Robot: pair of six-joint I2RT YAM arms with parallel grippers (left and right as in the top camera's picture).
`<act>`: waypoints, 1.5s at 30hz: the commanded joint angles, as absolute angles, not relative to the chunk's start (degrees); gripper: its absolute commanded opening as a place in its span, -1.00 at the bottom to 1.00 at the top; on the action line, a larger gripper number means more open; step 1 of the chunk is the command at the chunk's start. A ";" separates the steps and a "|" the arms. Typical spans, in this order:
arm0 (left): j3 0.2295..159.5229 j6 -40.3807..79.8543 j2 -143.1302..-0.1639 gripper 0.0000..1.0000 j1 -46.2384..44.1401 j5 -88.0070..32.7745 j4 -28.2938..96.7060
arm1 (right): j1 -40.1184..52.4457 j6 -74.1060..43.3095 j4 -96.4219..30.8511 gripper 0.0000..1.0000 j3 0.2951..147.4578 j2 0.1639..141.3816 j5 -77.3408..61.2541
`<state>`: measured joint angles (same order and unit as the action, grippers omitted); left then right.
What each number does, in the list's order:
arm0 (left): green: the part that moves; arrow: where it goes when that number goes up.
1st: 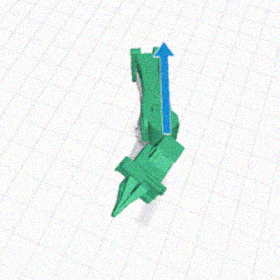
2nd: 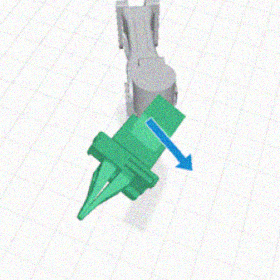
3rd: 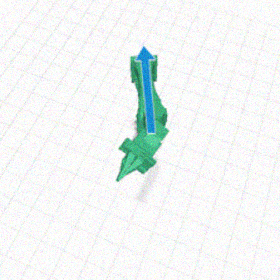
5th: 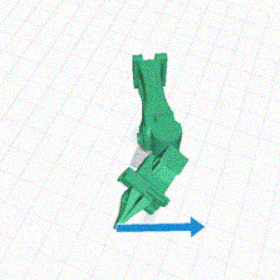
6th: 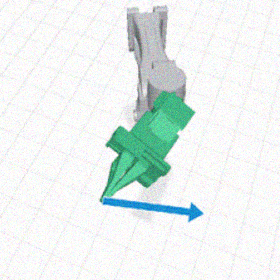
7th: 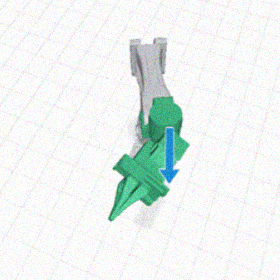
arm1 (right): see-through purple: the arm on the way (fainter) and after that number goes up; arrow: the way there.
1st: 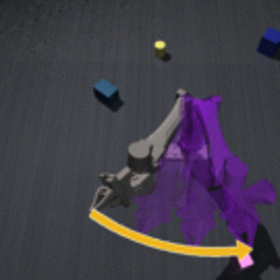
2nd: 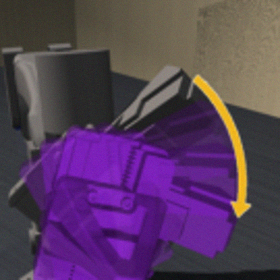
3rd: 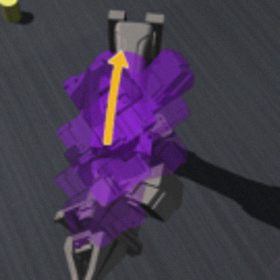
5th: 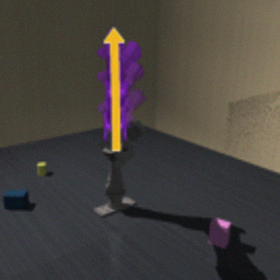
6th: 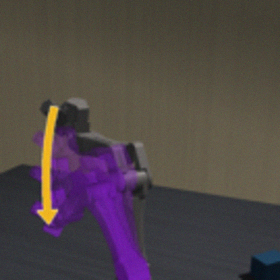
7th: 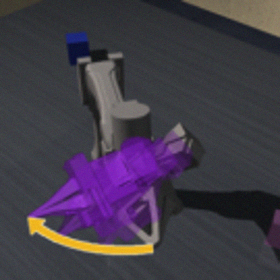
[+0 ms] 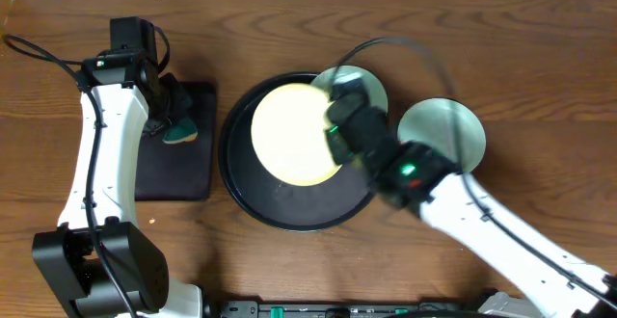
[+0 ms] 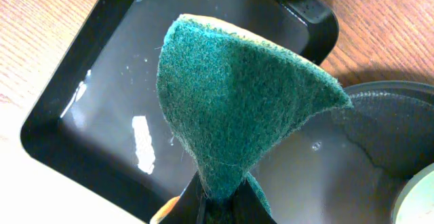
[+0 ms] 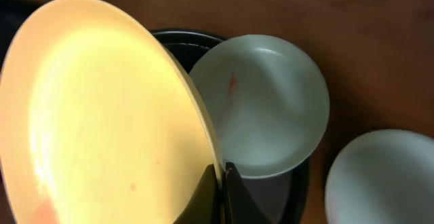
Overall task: Clean dirty plates on tray and stack at the side
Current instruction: 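Move the yellow plate onto the green plate at right, release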
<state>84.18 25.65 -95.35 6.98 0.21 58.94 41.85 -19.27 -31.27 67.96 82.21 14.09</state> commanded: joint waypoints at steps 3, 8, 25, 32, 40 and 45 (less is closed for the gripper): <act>85.19 25.10 -95.15 -0.85 7.05 0.69 59.55 | 26.74 -24.64 -35.62 -0.98 68.58 73.38 -2.63; 85.19 25.12 -95.15 -0.85 7.05 0.69 59.53 | 10.35 -25.26 -43.35 -0.98 68.58 69.01 -2.63; 85.19 25.12 -95.15 -0.85 7.05 0.69 59.55 | -10.76 -23.53 -46.44 -0.98 63.90 89.23 -0.32; 85.19 25.12 -95.13 -0.85 7.05 0.69 59.53 | -9.47 -20.43 -43.66 -0.81 63.90 95.94 -1.13; 85.19 25.12 -95.13 -0.85 7.05 0.69 59.53 | -6.15 -13.32 -43.35 -0.23 68.10 96.23 -9.30; 85.19 25.12 -95.15 -0.85 7.05 0.69 59.53 | -2.94 -11.07 -45.41 0.01 76.58 96.47 -14.83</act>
